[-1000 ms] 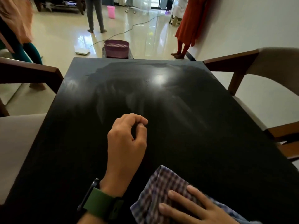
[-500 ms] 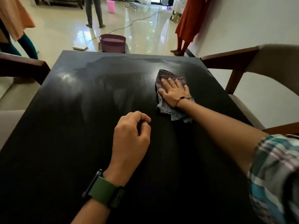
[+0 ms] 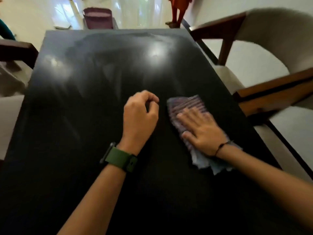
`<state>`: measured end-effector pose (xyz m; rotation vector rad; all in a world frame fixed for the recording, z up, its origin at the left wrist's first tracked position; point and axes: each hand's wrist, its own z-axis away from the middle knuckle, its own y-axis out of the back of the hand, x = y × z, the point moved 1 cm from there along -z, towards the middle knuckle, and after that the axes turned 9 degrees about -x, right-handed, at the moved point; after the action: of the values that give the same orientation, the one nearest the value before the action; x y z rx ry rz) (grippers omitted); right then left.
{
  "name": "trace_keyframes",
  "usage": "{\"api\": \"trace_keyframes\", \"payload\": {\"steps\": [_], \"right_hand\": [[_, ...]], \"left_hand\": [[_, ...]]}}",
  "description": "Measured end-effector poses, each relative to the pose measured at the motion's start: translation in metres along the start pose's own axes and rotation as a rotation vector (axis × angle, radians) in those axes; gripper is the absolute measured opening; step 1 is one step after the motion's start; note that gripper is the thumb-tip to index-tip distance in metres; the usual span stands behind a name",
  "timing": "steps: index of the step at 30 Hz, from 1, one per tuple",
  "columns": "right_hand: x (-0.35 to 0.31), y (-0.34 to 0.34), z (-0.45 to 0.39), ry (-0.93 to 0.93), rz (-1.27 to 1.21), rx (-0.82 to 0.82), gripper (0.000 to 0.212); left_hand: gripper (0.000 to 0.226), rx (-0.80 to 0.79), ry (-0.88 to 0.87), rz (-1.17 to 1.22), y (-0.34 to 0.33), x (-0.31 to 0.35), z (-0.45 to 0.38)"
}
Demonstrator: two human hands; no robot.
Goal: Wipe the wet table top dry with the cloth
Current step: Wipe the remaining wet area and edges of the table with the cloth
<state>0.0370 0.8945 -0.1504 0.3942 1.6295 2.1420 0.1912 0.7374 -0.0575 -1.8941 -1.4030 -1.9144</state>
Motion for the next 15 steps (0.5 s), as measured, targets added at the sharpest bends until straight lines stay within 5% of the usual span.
{"api": "trace_keyframes", "payload": {"steps": [3,8,11,15], "right_hand": [[0.047,-0.007,0.058,-0.41,-0.153,-0.027,0.058],[0.011,-0.037,0.134,-0.634,-0.188,-0.03,0.061],[-0.065,-0.045,0.152,-0.498,-0.121,-0.022,0.07],[-0.184,-0.056,0.174,-0.093,-0.205,-0.067,0.077]], "left_hand": [[0.013,-0.034,-0.032,-0.024,0.012,0.017,0.033],[0.014,-0.085,0.022,0.014,0.026,0.039,0.097],[0.013,-0.124,0.03,0.023,0.032,0.052,0.129],[0.015,-0.128,0.042,0.032,0.04,0.068,0.158]]}}
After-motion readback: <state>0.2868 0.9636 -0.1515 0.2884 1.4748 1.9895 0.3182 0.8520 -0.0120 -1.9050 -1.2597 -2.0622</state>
